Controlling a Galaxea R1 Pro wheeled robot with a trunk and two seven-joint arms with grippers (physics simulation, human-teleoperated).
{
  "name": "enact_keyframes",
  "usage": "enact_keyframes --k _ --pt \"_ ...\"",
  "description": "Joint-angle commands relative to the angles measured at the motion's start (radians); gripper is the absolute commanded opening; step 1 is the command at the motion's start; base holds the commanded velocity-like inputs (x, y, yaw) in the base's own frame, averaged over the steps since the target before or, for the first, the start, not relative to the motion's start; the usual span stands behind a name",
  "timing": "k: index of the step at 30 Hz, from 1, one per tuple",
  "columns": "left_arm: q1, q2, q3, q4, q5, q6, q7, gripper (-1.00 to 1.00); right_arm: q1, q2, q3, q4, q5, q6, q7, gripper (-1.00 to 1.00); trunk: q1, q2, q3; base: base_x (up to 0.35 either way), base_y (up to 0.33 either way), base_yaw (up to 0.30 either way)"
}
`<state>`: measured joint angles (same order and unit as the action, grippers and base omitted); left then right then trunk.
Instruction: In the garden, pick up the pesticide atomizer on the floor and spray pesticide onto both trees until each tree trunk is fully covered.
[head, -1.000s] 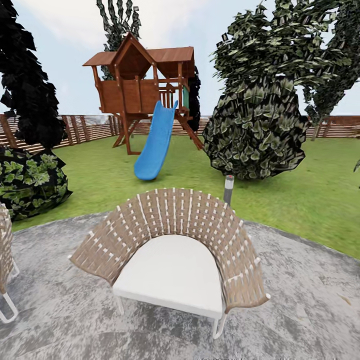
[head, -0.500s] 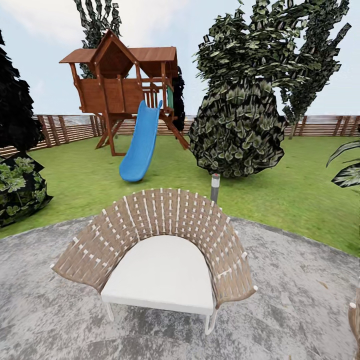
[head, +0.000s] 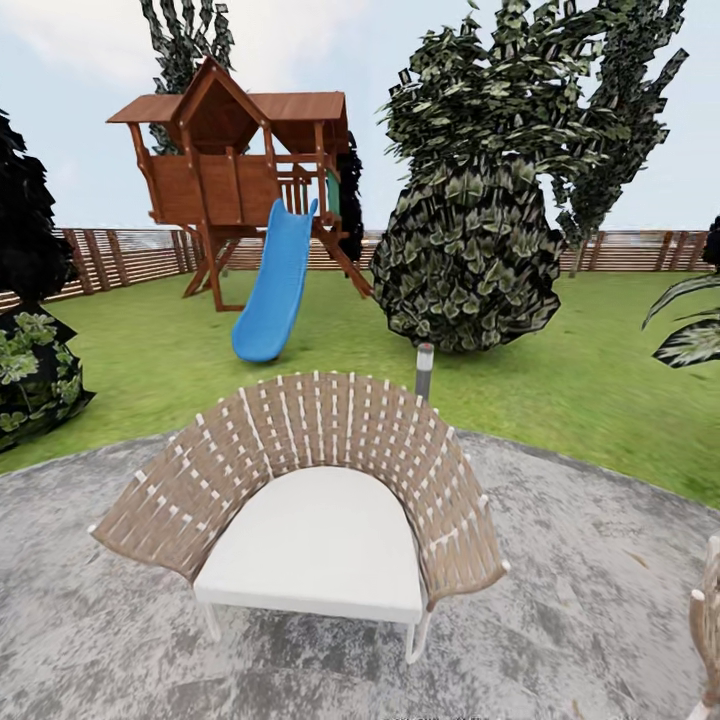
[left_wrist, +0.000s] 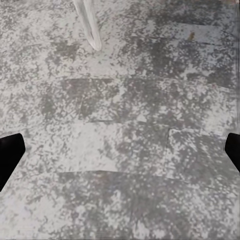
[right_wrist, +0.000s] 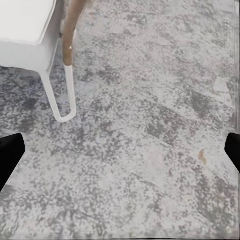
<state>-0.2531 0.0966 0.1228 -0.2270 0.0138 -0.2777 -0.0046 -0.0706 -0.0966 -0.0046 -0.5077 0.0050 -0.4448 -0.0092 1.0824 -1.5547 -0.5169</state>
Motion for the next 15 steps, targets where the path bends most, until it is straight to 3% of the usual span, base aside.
enact_keyframes --k 1,15 --pt "0.000 0.000 0.000 0.000 0.000 0.000 0.000 1.00 0.000 0.000 0.000 0.000 0.000 0.000 0.000 1.00 0.004 -0.007 -0.003 0.000 0.000 -0.268" --pt "0.000 0.000 0.000 0.000 0.000 0.000 0.000 1.00 0.000 0.001 0.000 0.000 0.000 0.000 0.000 1.00 0.058 -0.105 -0.047 0.000 0.000 -0.296"
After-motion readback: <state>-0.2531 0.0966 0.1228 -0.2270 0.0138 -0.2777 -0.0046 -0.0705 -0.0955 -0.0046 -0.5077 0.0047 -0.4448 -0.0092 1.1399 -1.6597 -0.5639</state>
